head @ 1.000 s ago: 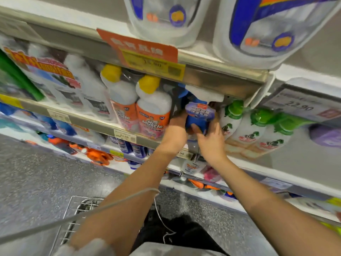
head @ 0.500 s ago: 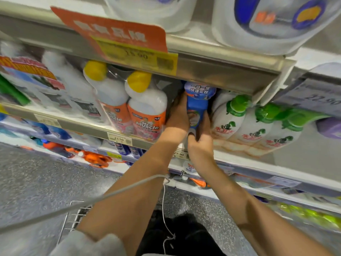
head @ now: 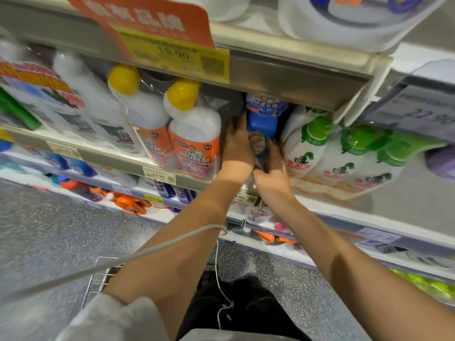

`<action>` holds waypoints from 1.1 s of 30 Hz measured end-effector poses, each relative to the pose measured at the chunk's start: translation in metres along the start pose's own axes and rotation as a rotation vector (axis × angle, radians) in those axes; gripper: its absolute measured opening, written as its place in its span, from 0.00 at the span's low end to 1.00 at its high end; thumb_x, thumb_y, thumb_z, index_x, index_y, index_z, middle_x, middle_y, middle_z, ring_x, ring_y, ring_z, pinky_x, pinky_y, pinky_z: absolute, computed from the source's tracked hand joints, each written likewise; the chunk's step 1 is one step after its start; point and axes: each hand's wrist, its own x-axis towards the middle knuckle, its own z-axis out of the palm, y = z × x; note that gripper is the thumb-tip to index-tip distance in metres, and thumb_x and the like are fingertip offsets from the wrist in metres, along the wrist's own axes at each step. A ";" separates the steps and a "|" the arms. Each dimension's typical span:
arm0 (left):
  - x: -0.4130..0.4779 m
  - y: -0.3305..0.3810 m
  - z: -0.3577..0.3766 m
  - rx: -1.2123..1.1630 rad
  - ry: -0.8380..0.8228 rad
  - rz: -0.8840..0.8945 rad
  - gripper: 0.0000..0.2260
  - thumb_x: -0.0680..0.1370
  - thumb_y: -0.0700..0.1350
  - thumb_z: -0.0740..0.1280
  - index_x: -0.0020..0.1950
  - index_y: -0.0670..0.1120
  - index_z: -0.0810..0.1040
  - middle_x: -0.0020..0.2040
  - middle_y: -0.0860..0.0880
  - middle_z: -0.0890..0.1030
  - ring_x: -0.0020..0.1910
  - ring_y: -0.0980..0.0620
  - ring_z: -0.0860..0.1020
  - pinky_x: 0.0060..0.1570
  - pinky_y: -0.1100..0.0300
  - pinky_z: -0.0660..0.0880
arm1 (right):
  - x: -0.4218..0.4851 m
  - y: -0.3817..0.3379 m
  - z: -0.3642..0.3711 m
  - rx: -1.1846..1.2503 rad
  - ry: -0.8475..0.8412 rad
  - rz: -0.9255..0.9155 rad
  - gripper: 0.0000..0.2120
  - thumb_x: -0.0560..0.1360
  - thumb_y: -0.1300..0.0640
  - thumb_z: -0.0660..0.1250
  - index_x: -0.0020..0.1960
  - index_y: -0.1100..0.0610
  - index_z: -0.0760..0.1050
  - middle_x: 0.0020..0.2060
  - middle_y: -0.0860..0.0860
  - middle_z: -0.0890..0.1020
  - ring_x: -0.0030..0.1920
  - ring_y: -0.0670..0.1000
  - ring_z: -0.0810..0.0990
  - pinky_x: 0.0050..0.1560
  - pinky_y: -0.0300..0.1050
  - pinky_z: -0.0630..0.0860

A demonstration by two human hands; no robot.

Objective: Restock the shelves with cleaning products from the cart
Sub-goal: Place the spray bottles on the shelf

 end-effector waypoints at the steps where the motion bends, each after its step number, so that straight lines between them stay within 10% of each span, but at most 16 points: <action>1: -0.004 0.002 -0.003 0.008 0.015 -0.022 0.26 0.79 0.37 0.62 0.76 0.45 0.59 0.71 0.41 0.67 0.68 0.43 0.68 0.65 0.57 0.63 | -0.002 -0.004 -0.002 0.022 0.002 -0.001 0.31 0.74 0.71 0.61 0.76 0.58 0.60 0.72 0.57 0.66 0.72 0.55 0.66 0.73 0.50 0.62; 7: -0.057 0.007 -0.031 -0.468 0.005 -0.154 0.10 0.80 0.35 0.61 0.60 0.37 0.76 0.56 0.38 0.79 0.57 0.41 0.78 0.56 0.57 0.73 | -0.029 -0.022 -0.026 0.144 -0.031 -0.124 0.15 0.76 0.71 0.63 0.62 0.63 0.73 0.46 0.46 0.79 0.41 0.32 0.78 0.49 0.27 0.73; 12: -0.111 0.014 -0.055 -0.622 -0.002 -0.204 0.10 0.83 0.45 0.57 0.50 0.42 0.75 0.48 0.41 0.81 0.50 0.42 0.79 0.56 0.41 0.75 | -0.058 -0.038 -0.047 0.316 -0.125 -0.172 0.07 0.76 0.65 0.67 0.52 0.56 0.75 0.41 0.47 0.81 0.39 0.36 0.80 0.44 0.32 0.76; 33: -0.350 0.003 -0.185 -0.722 0.816 -0.228 0.04 0.79 0.38 0.64 0.49 0.42 0.79 0.36 0.55 0.79 0.32 0.61 0.75 0.35 0.69 0.71 | -0.228 -0.116 -0.011 0.477 -0.886 -0.286 0.10 0.67 0.66 0.73 0.47 0.60 0.79 0.36 0.48 0.84 0.37 0.43 0.81 0.39 0.30 0.76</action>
